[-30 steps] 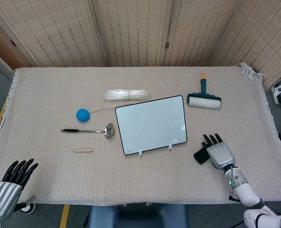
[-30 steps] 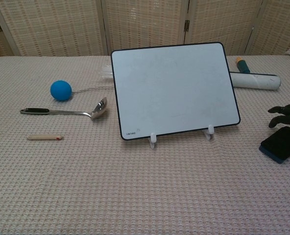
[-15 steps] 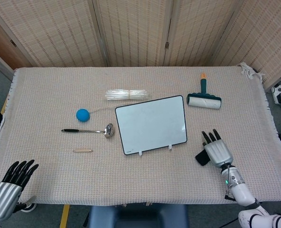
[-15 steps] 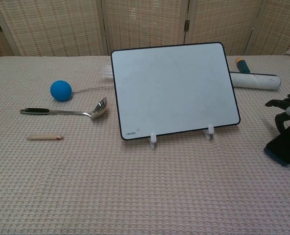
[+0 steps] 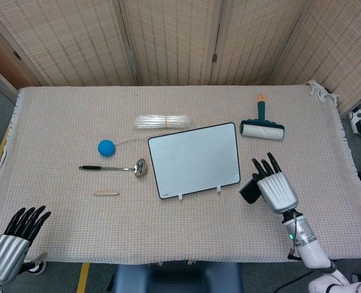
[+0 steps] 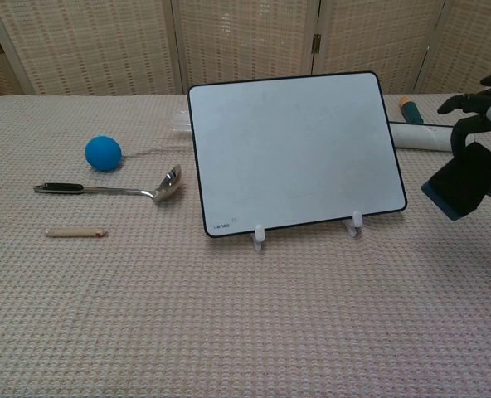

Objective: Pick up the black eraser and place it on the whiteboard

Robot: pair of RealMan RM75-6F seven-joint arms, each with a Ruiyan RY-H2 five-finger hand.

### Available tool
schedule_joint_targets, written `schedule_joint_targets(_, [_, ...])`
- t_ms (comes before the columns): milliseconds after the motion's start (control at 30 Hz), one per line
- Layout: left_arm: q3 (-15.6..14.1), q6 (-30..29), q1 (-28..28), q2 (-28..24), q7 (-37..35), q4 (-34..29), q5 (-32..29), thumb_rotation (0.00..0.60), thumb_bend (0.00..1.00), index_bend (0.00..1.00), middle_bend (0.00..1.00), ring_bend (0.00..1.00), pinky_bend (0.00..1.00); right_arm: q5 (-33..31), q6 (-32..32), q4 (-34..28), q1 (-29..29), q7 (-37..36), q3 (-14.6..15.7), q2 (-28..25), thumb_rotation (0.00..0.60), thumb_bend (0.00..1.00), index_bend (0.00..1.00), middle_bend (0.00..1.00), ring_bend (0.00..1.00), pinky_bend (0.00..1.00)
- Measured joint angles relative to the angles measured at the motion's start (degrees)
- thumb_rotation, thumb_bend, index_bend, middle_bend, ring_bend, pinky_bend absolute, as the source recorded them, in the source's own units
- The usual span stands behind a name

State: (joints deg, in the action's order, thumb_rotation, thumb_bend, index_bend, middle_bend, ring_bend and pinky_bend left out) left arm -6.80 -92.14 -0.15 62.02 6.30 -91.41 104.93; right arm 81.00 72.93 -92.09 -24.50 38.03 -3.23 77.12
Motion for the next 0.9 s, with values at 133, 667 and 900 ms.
schedule_joint_targets(133, [-0.03, -0.41, 0.03, -0.18, -0.59, 0.04, 0.23, 0.600, 0.20, 0.02, 0.08, 0.05, 0.07, 0.21, 1.20, 0.36, -1.06, 3.72, -2.23, 4.23, 0.600, 0.31, 0.63, 0.17, 0.17, 0.01])
schedule_joint_targets(667, [-0.77, -3.93, 0.43, -1.92, -6.38, 0.87, 2.39, 0.600, 0.20, 0.03, 0.09, 0.05, 0.07, 4.02, 5.52, 26.32, -9.35, 10.05, -8.54, 30.26, 0.600, 0.31, 0.61, 0.15, 0.17, 0.01])
schedule_joint_targets(900, [-0.78, -5.41, 0.78, -2.54, -8.34, 1.26, 2.67, 0.600, 0.20, 0.03, 0.09, 0.06, 0.07, 4.17, 6.22, 35.05, -12.12, 10.52, -10.06, 37.10, 0.600, 0.31, 0.56, 0.14, 0.17, 0.01])
